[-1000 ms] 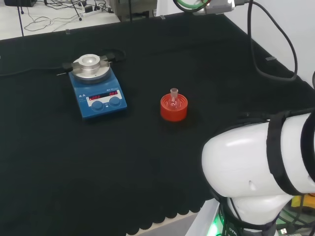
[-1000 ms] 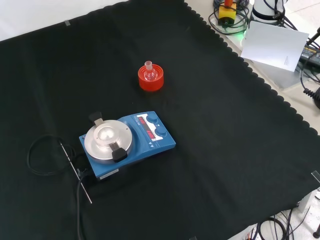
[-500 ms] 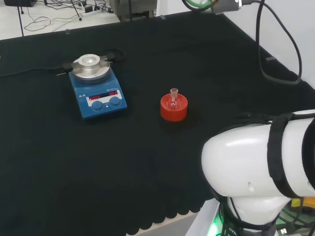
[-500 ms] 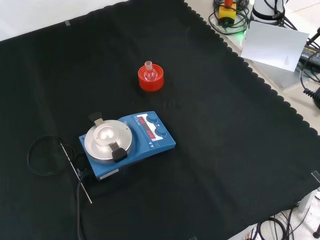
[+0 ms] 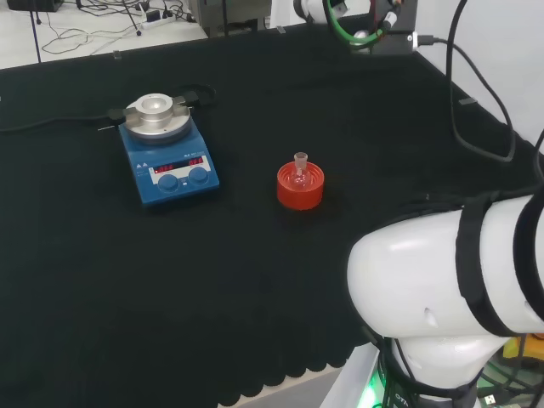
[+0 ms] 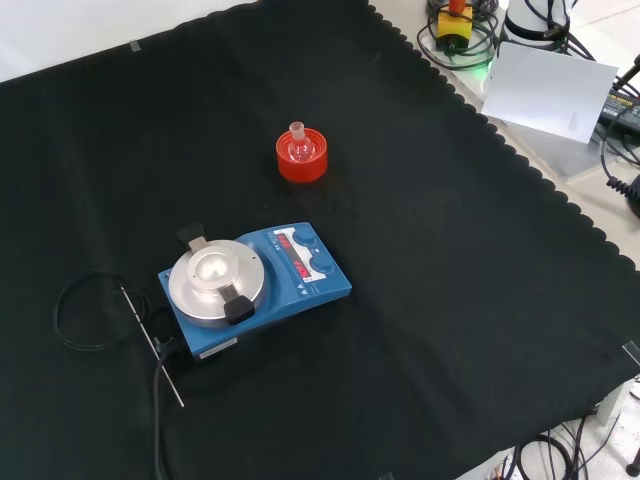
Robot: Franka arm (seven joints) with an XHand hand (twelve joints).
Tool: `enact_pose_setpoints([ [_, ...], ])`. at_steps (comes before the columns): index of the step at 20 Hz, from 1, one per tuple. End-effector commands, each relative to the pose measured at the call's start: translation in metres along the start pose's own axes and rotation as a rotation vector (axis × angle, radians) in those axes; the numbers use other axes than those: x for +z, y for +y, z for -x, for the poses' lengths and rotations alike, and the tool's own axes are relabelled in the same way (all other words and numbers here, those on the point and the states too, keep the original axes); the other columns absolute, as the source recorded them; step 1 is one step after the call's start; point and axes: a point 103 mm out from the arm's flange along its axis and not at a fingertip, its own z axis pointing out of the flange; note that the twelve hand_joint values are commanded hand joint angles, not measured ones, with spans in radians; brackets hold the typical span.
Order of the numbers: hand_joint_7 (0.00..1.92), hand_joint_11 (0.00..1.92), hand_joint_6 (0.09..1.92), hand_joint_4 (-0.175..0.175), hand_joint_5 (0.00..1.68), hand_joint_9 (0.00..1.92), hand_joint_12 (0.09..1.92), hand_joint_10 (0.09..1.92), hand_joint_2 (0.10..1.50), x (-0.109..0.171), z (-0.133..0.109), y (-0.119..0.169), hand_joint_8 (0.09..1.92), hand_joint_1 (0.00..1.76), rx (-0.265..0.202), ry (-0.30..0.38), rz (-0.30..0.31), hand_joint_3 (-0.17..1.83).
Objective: Pick up the round-bottom flask.
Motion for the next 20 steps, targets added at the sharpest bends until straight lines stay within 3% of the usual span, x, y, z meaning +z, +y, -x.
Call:
enact_pose_setpoints([
  [1,0.16,0.14,0.27,-0.054,0.45,0.33,1.39,0.71,0.96,0.078,0.023,0.029,0.65,0.64,0.016,0.034,-0.061,0.34],
  [9,0.19,0.18,0.4,-0.059,0.59,0.38,1.39,0.7,0.71,0.151,0.041,0.052,0.67,0.83,0.028,0.048,-0.169,0.59],
  [20,0.16,0.13,0.57,-0.058,0.62,0.35,1.41,0.71,0.63,0.21,0.048,0.071,0.67,0.89,0.046,0.051,-0.246,0.67],
])
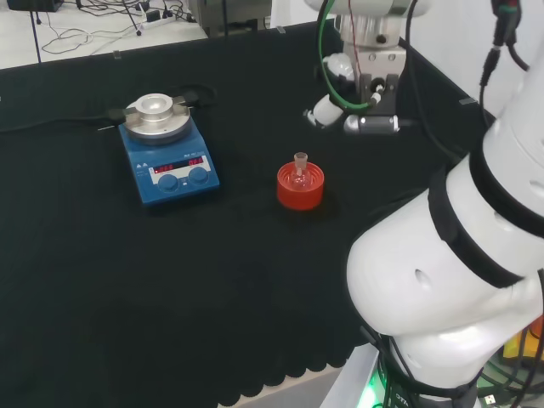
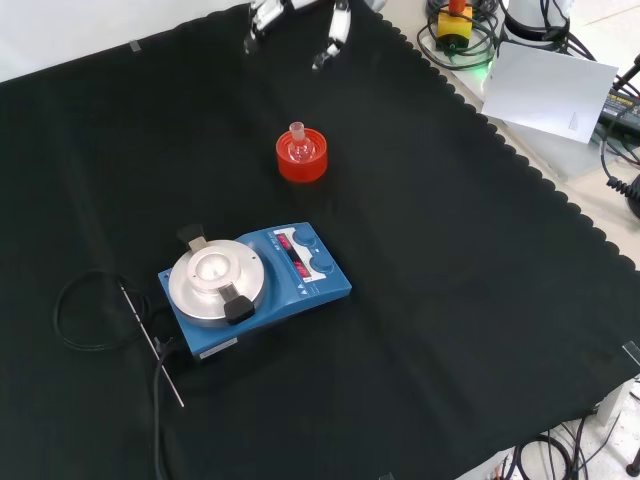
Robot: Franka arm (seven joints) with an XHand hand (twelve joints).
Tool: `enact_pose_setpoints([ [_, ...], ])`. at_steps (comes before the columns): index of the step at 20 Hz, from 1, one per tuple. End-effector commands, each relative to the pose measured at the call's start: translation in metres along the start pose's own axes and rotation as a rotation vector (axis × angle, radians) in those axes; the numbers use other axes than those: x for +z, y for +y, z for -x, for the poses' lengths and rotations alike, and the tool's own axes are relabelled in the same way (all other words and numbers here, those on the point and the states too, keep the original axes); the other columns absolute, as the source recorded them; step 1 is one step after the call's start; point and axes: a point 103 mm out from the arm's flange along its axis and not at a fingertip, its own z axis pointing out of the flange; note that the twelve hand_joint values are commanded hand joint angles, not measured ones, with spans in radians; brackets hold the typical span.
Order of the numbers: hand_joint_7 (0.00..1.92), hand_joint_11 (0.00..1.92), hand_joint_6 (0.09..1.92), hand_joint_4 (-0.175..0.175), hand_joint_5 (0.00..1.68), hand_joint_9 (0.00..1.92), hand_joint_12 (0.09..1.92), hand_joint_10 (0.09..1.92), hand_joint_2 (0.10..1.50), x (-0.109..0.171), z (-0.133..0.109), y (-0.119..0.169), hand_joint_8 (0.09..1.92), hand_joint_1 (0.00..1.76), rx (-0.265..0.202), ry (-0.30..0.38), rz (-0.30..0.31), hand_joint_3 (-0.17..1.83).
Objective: Pick up the round-bottom flask.
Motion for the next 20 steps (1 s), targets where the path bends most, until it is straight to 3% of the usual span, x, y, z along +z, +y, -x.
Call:
enact_pose_setpoints([
  [1,0.16,0.13,0.58,-0.057,0.62,0.34,1.42,0.71,0.63,0.031,0.011,0.028,0.67,0.89,0.014,0.019,-0.011,0.67],
  [8,0.12,0.1,0.65,-0.056,0.63,0.31,1.43,0.73,0.61,0.055,0.014,0.038,0.68,0.9,0.014,0.021,-0.022,0.69],
  [20,0.14,0.08,0.74,-0.059,0.76,0.33,1.43,0.74,0.58,0.087,-0.001,0.041,0.69,0.93,-0.042,0.025,-0.033,0.71],
])
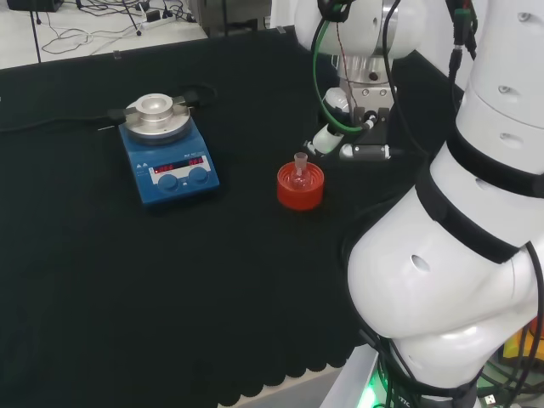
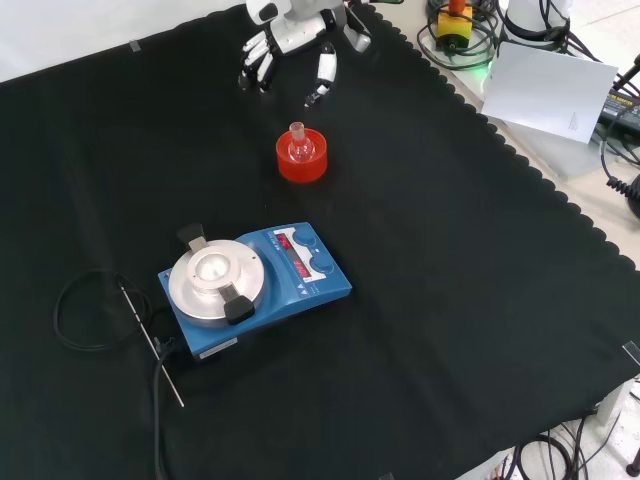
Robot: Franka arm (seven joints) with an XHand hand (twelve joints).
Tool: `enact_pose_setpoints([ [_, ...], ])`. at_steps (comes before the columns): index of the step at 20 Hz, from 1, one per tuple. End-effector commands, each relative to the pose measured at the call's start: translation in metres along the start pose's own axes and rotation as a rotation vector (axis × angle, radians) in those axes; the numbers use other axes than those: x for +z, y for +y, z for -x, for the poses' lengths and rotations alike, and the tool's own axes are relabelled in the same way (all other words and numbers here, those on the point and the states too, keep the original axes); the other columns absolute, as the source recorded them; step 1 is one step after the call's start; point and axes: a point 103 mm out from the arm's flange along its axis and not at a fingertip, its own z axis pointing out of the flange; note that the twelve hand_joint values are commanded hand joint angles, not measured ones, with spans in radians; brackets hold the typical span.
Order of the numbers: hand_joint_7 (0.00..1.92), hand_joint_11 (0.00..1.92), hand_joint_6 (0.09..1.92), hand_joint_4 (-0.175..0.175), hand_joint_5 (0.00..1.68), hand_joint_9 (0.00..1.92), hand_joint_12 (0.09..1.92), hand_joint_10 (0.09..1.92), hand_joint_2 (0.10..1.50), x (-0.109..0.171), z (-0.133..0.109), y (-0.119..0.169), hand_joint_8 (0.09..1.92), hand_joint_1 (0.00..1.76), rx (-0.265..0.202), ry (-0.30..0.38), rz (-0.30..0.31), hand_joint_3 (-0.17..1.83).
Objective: Pick up the round-bottom flask.
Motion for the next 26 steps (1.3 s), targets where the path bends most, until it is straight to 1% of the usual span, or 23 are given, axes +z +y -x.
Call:
enact_pose_setpoints([
  [1,0.14,0.08,0.74,-0.059,0.76,0.33,1.44,0.73,0.58,0.026,-0.013,0.004,0.69,0.92,-0.052,0.008,-0.006,0.71],
  [6,0.15,0.08,0.75,-0.06,0.75,0.34,1.44,0.73,0.57,0.032,-0.015,0.002,0.69,0.92,-0.065,0.008,0.015,0.71],
  [10,0.13,0.07,0.78,-0.067,0.65,0.34,1.44,0.73,0.56,0.034,-0.015,0.001,0.69,0.92,-0.067,0.002,0.025,0.72],
  [12,0.12,0.07,0.79,-0.069,0.59,0.34,1.44,0.72,0.56,0.035,-0.014,0.001,0.68,0.92,-0.064,0.001,0.042,0.72],
  [14,0.11,0.06,0.78,-0.071,0.53,0.33,1.44,0.72,0.56,0.034,-0.013,0.002,0.68,0.91,-0.062,0.002,0.059,0.71],
  [17,0.1,0.06,0.76,-0.072,0.47,0.32,1.44,0.72,0.55,0.034,-0.013,0.004,0.68,0.91,-0.062,0.003,0.061,0.71],
  [21,0.1,0.06,0.75,-0.072,0.45,0.32,1.44,0.72,0.55,0.041,-0.014,0.006,0.68,0.91,-0.072,0.007,0.071,0.71],
  [26,0.12,0.06,0.76,-0.073,0.48,0.34,1.45,0.73,0.55,0.049,-0.015,0.01,0.69,0.91,-0.079,0.032,0.087,0.7],
])
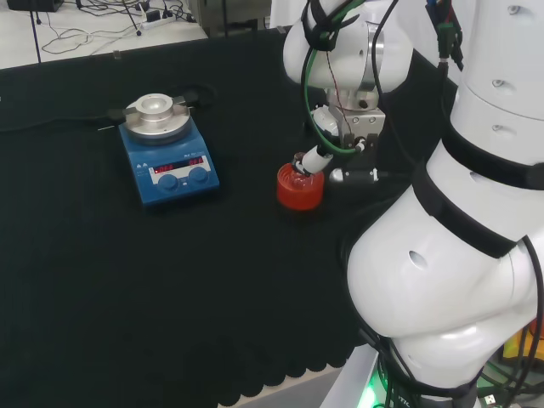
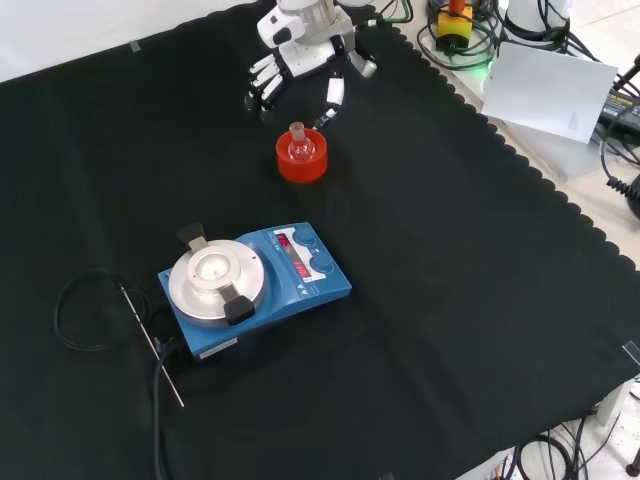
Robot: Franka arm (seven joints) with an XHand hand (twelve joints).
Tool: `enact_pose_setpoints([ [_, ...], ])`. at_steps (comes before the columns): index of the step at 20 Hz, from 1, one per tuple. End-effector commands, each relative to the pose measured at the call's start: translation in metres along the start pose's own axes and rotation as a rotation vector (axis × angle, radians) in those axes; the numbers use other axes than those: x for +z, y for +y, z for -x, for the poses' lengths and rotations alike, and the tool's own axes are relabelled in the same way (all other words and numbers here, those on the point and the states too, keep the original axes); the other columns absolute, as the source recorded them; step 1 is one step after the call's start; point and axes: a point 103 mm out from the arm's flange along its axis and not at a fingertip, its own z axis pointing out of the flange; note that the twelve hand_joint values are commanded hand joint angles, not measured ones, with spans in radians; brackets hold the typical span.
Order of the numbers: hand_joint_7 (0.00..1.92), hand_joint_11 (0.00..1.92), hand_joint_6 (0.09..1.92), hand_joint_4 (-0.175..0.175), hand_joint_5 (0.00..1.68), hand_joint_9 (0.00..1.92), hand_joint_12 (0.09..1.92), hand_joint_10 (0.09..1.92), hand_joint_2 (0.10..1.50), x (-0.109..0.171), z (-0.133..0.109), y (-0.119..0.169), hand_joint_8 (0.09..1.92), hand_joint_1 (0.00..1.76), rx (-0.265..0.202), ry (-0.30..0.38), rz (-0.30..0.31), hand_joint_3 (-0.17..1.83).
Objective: Pick up the round-bottom flask.
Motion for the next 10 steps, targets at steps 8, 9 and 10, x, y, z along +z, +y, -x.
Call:
enact_pose_setpoints([
  [8,0.16,0.08,0.78,-0.079,0.54,0.37,1.45,0.74,0.55,0.0157,-0.0004,0.005,0.71,0.93,-0.014,0.042,0.039,0.7],
  [9,0.16,0.08,0.79,-0.079,0.55,0.37,1.44,0.74,0.55,0.0161,-0.0005,0.005,0.71,0.93,-0.015,0.043,0.04,0.69],
  [10,0.17,0.08,0.79,-0.079,0.55,0.37,1.44,0.74,0.55,0.017,-0.0005,0.0052,0.71,0.93,-0.017,0.045,0.041,0.69],
])
